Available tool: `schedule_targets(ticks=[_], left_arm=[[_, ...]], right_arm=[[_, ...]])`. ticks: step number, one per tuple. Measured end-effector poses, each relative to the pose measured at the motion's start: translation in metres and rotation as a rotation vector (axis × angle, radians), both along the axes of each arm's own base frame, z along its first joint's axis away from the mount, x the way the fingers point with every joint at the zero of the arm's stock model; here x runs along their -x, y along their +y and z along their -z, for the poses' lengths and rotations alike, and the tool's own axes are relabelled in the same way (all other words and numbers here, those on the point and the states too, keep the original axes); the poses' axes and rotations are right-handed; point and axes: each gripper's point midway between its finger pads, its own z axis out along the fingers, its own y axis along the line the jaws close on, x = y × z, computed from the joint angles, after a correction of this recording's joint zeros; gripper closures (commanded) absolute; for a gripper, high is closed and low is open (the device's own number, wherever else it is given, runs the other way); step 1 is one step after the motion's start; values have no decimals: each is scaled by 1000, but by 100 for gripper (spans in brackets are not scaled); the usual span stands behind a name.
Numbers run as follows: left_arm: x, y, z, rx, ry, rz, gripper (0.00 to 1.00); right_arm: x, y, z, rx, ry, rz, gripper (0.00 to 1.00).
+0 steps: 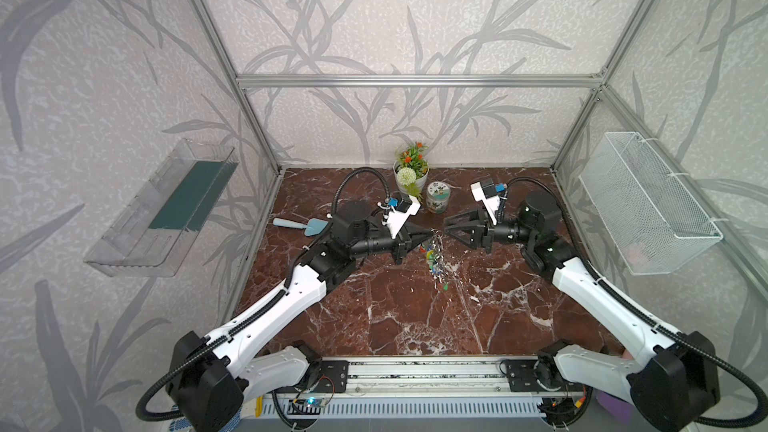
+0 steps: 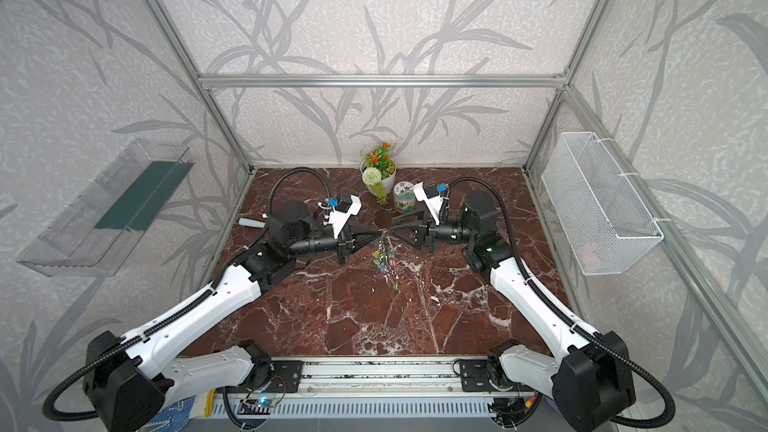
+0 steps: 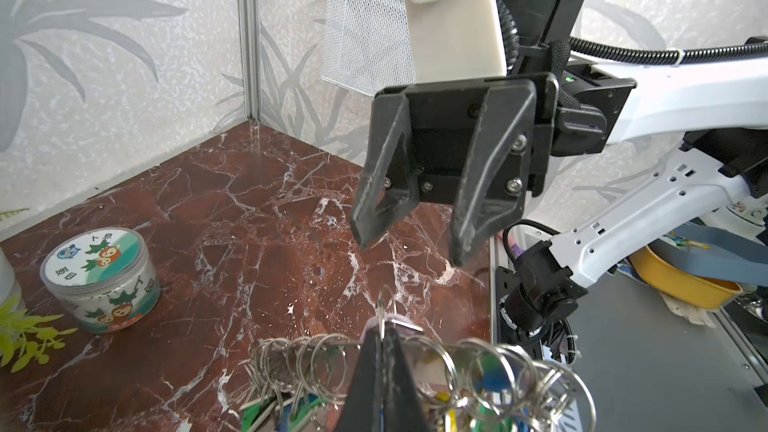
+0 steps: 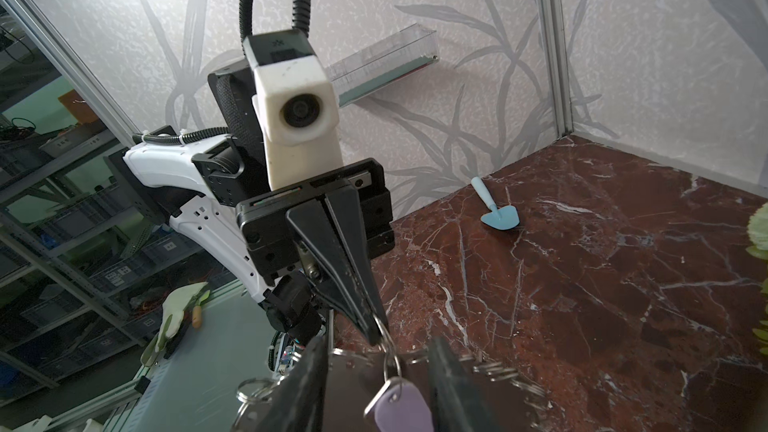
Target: Put the keys on the keyring
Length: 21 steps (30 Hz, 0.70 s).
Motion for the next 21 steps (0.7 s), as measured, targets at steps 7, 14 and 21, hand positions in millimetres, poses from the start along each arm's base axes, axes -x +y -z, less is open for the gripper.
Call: schedule_targets(ticks=[7,14,21], left_arm=[[-2,-2,-10,124,3,-22,100],[-4,0,-32,216,-30,-32,100],[-4,2,-36,245,-40,-41,100]], right_arm=[[0,1,2,1,8,-3,63],[-5,3,3,-5,22,-3,73],[-7,4,0,-22,30,-3,92]])
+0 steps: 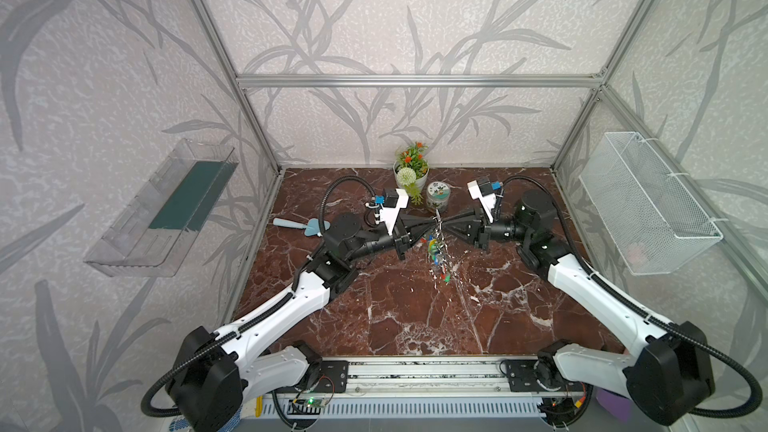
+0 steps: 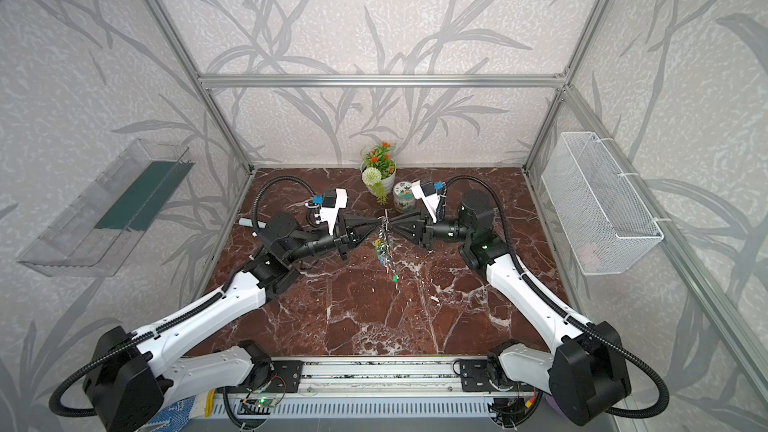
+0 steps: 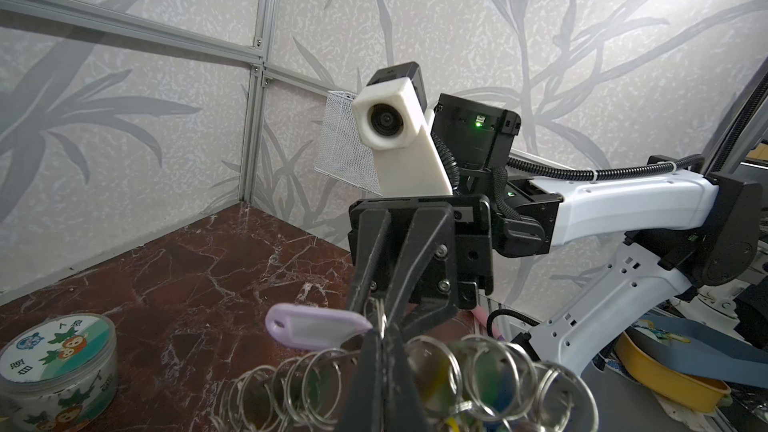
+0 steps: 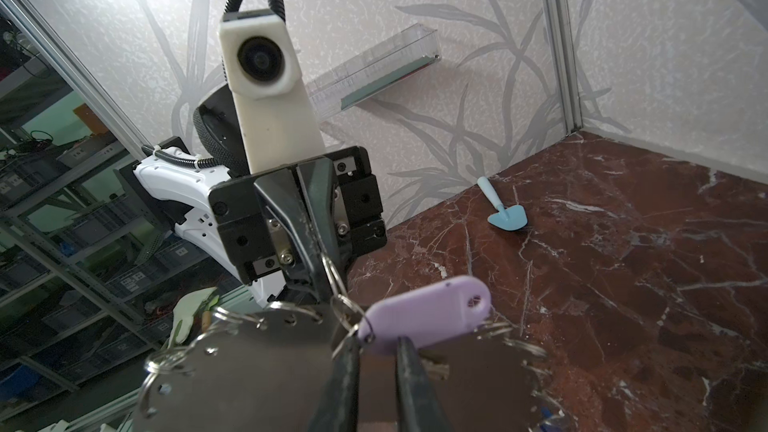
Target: Put the keys on the keyring
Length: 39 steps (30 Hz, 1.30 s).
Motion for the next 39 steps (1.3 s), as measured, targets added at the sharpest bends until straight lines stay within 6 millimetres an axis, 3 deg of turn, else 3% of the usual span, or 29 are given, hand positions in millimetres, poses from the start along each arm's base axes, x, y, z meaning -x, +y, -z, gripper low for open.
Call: schedule_targets(ticks=[3,13,15,17,20,23,32,39], left_arm=[[0,0,3,1,7,-3,100],[-6,3,1,12,2,-37,100],[-6,3,1,11,2,-40,100],[-6,3,1,10,2,-39,100],[-6,2,2,7,5,-39,100],[-7,2,4,4,9,-39,100],[-9,-1,10,-7,25,-36,100],[-11,-3,14,-13,35,-34,100]], right_arm=[[0,0,-2,-6,1,0,100],[1,0,3,-11,8,-6,99],[1,0,8,-5,20,-4,77],[0,-2,11,-3,23,8,61],[-3,-6,11,-2,20,30,49],[-4,-7,10,-2,8,40,45],[2,0,12,3,11,12,45],[1,4,20,12,29,-5,58]])
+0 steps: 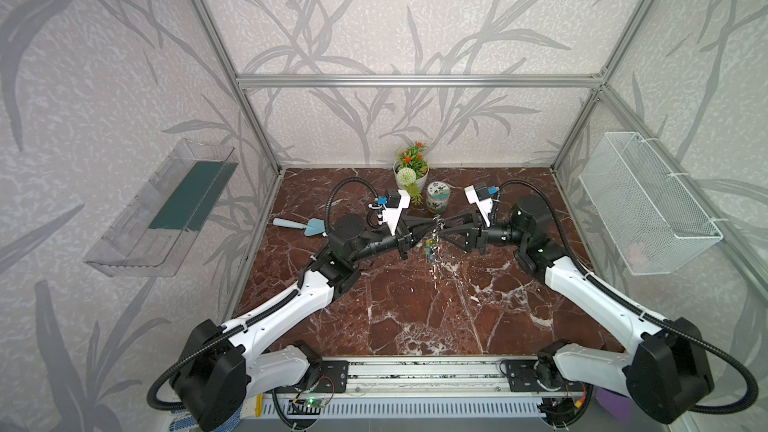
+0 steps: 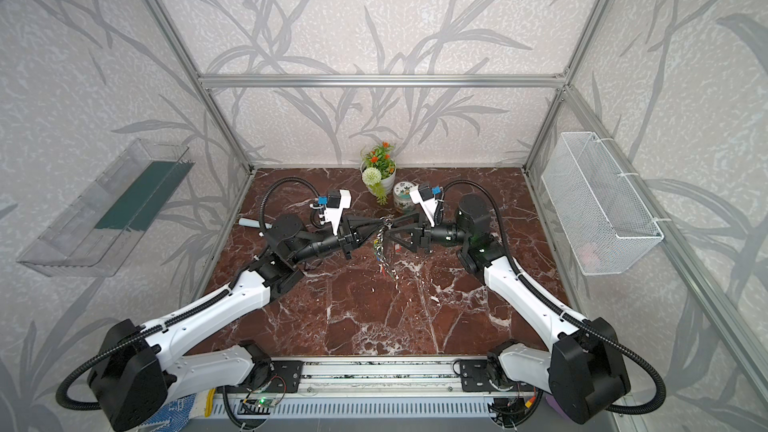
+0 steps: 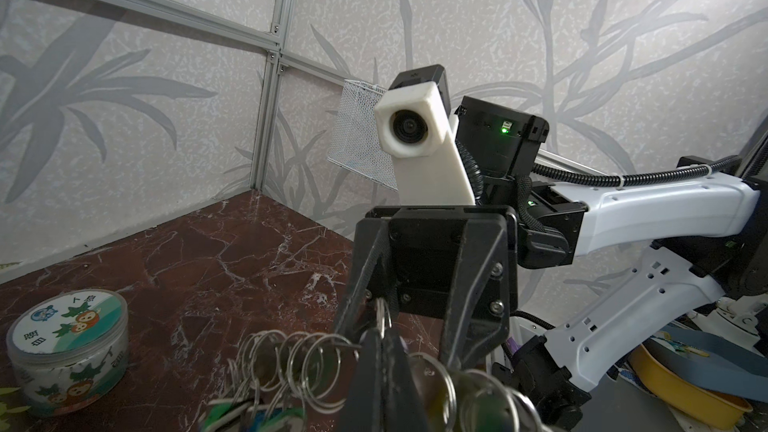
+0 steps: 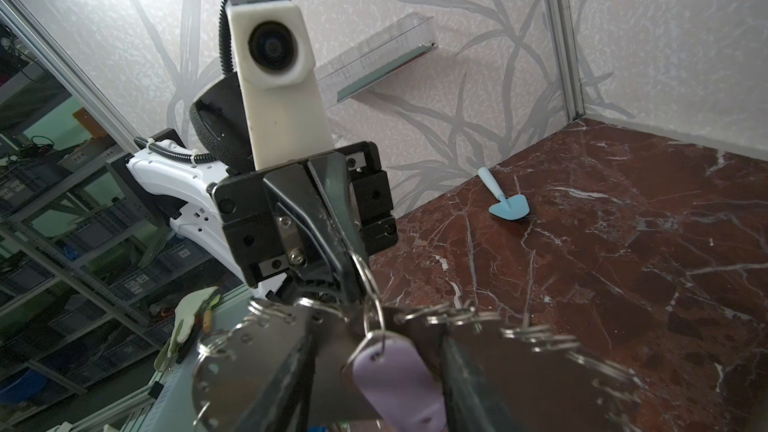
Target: Put the keys on the keyring
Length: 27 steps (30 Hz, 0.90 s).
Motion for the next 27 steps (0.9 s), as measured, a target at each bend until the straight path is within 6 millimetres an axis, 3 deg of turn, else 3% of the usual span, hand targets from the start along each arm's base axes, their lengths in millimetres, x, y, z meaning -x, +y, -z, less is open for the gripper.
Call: schedule_targets(ticks=[12,27], left_arm=[[-2,0,-8,16,-8,-6,100],[-5,-5,-12,30,-1,-21,100]], right_arm=[[0,1,3,3,8,-9,84],[2,7,5,-2,5,-33,84]])
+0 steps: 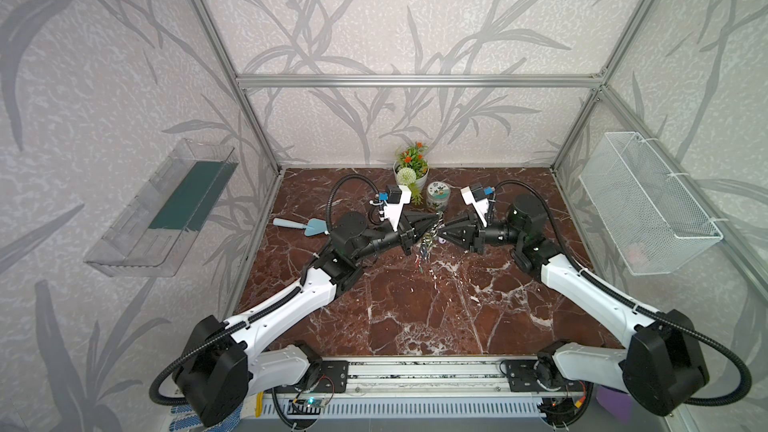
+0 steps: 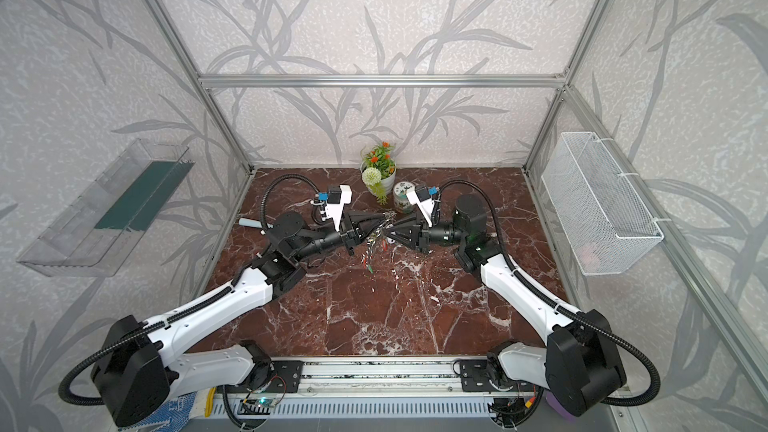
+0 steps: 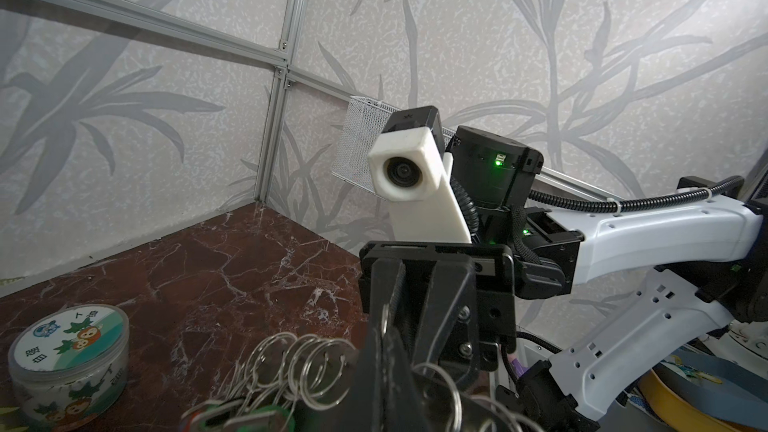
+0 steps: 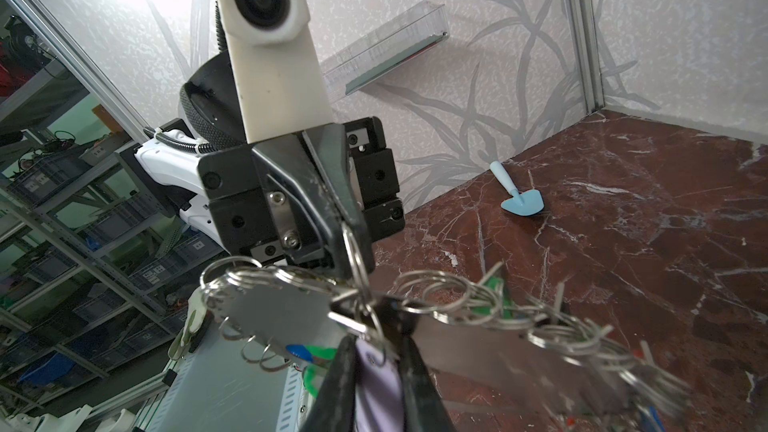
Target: Put the keys on the keyring
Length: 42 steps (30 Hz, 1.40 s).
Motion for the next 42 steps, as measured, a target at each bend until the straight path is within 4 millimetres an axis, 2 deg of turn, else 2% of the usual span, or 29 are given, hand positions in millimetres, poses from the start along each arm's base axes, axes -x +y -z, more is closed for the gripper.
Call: schedule_targets(ticks=[6,15,24,26,28,32,38,42], left_arm=[[-2,1,0,-2,-5,-17,100],[-2,0,2,-14,-14,-18,100],[0,0,4,-24,-14,-5,100],[-1,0,5,-26,-13,-6,100],[-1,0,5,-28,-15,-7,100],[0,-1,5,-28,-16,0,100],[2,-1,5,-26,-14,9,100],[2,-1,4,-24,-16,9,100]], right_arm=[[1,-2,-3,-3,-7,4,86],[-6,-24,-13,-19,0,68,86],[-6,-25,-14,-21,13,69,85],[-6,-25,-14,-21,14,69,84],[-6,-25,-14,-22,19,71,75],[-7,-25,-13,-24,18,74,67],[-13,-29,-12,-22,18,103,64],[-23,-40,-13,-25,19,153,60]])
